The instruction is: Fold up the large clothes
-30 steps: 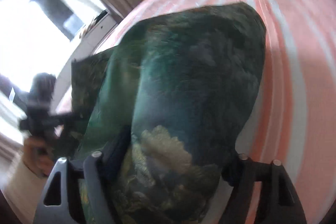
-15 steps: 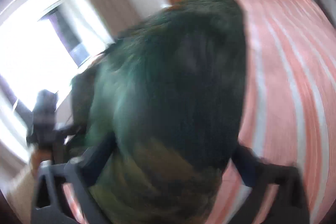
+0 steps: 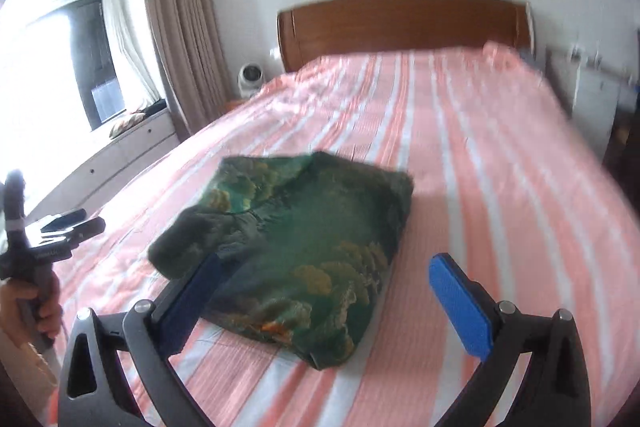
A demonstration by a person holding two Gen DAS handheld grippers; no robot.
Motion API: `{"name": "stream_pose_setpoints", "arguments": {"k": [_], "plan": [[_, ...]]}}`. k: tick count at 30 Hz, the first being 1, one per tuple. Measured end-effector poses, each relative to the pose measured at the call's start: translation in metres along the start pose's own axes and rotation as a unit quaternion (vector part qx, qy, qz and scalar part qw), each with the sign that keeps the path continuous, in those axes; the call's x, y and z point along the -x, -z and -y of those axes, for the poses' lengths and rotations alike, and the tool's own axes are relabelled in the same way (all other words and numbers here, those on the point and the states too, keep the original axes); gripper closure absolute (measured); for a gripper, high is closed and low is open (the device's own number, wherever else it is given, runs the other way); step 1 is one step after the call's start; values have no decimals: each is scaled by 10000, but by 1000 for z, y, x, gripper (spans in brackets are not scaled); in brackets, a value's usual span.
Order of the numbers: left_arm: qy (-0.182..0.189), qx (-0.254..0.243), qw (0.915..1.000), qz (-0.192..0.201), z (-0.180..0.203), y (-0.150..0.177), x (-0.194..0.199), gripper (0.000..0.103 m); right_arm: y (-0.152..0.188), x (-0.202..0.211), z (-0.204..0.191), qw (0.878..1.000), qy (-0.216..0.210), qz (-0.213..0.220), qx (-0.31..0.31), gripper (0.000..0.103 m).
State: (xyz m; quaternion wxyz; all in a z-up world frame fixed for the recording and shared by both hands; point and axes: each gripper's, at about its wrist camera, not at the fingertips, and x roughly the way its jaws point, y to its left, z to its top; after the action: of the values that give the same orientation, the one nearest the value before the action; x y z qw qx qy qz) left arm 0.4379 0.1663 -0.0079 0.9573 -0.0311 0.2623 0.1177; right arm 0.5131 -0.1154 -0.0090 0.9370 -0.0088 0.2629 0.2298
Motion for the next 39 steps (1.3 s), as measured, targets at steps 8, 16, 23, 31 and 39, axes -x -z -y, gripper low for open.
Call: {"name": "stream_pose_setpoints", "arguments": {"k": [8,16,23,31,39], "plan": [[-94,-569,9957,718,50,15,99,0,2,85,-17,9982,160,585,-7,0],[-765,-650,9904,954,80,36,149,0,28,159,-33,9946,126,1025,49,0],[-311,-397,9987,-98,81,106,151,0,86,158,-63,9972,700,-56,273,0],[4,-1005,9937,-494,99,148,189,0,157,184,-85,9952,693,-513,456,0],[302,-826,9932,-762,98,147,215,0,173,209,-87,9947,632,-789,203,0]]}}
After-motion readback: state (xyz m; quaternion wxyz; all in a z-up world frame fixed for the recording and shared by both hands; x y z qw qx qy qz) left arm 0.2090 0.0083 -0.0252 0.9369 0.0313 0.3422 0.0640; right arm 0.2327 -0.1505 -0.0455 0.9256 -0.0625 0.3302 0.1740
